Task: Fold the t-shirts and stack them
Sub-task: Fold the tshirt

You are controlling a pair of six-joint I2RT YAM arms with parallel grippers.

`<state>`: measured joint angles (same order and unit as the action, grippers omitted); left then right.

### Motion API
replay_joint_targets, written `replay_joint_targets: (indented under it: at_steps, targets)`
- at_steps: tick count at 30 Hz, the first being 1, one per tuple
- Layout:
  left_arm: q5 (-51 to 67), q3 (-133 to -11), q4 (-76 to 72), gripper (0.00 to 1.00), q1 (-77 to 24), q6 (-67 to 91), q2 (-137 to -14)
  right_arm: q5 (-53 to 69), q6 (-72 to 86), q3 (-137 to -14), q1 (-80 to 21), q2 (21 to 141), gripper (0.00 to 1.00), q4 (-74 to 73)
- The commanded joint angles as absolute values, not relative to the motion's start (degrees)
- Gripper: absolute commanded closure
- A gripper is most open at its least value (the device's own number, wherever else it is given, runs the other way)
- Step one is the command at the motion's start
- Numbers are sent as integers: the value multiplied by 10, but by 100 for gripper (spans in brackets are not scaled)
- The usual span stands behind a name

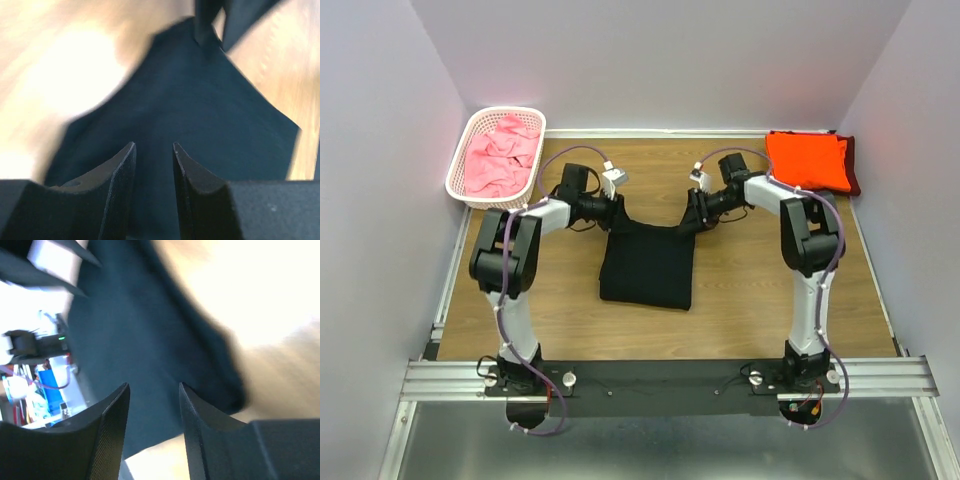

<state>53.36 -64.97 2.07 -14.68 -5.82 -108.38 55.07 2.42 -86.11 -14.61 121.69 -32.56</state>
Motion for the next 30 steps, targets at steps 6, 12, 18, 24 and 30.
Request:
replay_joint_targets:
  at_steps: [6, 12, 18, 24, 30]
  targets:
    - [543, -871, 90, 58, -86, 11, -1304, 431, -17, -1020, -120, 1346, 55, -315]
    - [552, -826, 75, 54, -68, -18, -1146, 444, -4, -1056, -120, 1274, 47, -316]
    - [633, -683, 65, 52, -97, 17, -999, 571, 73, -952, -131, 1159, 34, -294]
    - [633, -548, -40, 53, -178, 91, -990, 649, 115, -823, -137, 1148, 34, -294]
    - [591, -565, 40, 55, -141, 3, -1115, 629, 69, -759, -135, 1205, 34, -294]
